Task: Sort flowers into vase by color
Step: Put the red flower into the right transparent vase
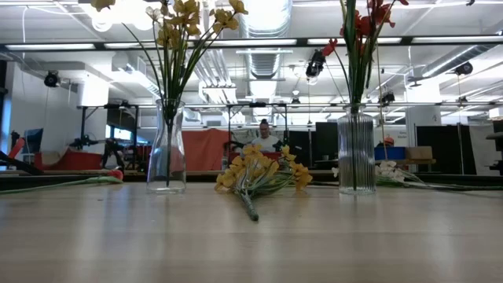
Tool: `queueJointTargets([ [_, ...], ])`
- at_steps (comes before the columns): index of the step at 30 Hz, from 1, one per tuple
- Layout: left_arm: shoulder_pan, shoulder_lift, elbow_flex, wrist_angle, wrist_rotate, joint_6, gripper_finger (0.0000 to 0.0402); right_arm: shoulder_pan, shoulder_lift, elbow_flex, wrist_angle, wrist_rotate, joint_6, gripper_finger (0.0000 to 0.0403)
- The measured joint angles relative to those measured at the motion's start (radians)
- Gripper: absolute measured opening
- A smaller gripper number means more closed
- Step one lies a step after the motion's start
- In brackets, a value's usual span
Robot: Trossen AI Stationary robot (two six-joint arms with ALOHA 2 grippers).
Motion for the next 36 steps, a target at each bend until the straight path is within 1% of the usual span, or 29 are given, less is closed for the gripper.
queueJointTargets([
  [4,0.0,-0.005,0.0,-0.043,-0.019,-0.027,0.0148,-0.019,0.007,-0.012,0.028,0.001,-0.002,0.0009],
  [13,-0.002,-0.01,0.0,-0.069,-0.044,-0.037,0.0148,-0.055,0.044,-0.049,0.073,0.006,0.023,0.0011],
  [29,-0.002,-0.006,-0.002,-0.079,-0.045,-0.062,0.0148,-0.055,0.047,-0.151,0.149,0.037,0.039,0.0013],
  [36,-0.002,-0.006,-0.002,-0.079,-0.046,-0.063,0.0148,-0.055,0.047,-0.162,0.168,0.034,0.039,0.0013],
])
